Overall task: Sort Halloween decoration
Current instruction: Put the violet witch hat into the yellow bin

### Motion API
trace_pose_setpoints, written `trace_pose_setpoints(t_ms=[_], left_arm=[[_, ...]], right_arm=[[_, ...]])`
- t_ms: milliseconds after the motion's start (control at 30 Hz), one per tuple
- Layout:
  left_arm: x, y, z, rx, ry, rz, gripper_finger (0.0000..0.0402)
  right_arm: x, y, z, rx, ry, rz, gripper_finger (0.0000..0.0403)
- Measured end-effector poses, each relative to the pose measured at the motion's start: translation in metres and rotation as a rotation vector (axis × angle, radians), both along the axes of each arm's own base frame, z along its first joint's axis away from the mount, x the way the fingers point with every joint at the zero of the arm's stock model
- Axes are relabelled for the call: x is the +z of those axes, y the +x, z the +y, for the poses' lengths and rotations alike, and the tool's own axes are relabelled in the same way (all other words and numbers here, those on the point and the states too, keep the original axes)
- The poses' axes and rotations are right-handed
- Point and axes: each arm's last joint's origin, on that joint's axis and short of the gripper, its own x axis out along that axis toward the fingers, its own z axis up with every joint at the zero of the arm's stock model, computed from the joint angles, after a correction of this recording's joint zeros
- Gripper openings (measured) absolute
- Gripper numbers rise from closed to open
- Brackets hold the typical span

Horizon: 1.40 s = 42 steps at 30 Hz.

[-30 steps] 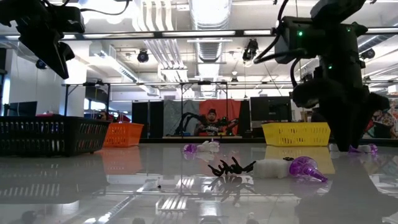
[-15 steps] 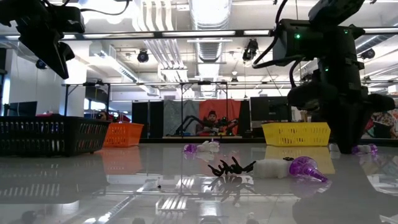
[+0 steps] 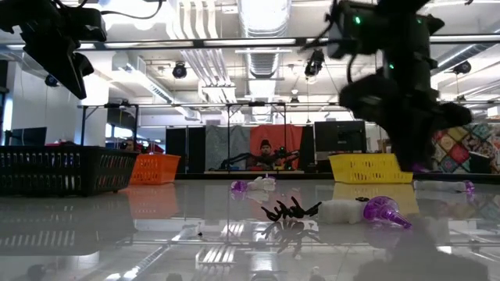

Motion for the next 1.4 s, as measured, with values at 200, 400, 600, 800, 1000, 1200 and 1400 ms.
trace_pose_setpoints(t_ms=[200,400,600,800,1000,1200,1400], left_arm=[[0.0,0.0,0.0,0.0,0.0,0.0,0.0099],[0.0,0.0,0.0,0.0,0.0,0.0,0.0099],[0.0,0.0,0.0,0.0,0.0,0.0,0.0099],[0.0,-0.001,0.0,0.0,-0.001,0.009,0.0099],[-0.001,-0.001,0.0,-0.001,-0.004,0.016,0.0099],[-0.001,-0.001,0.0,-0.001,-0.003,0.016,0.0099],[-0.001,-0.001,0.0,0.0,-0.003,0.016,0.0099]], right_arm=[[0.025,0.015,-0.015,-0.026,-0.145,-0.071,0.0011],[0.044,0.019,-0.043,-0.032,-0.265,-0.056,0.0011],[0.054,0.017,-0.079,-0.034,-0.343,-0.036,0.0011],[0.057,0.01,-0.112,-0.047,-0.366,-0.017,0.0011],[0.048,-0.004,-0.138,-0.069,-0.363,0.035,0.0011],[0.038,-0.02,-0.156,-0.1,-0.344,0.086,0.0011],[0.037,-0.026,-0.165,-0.138,-0.342,0.095,0.0011]])
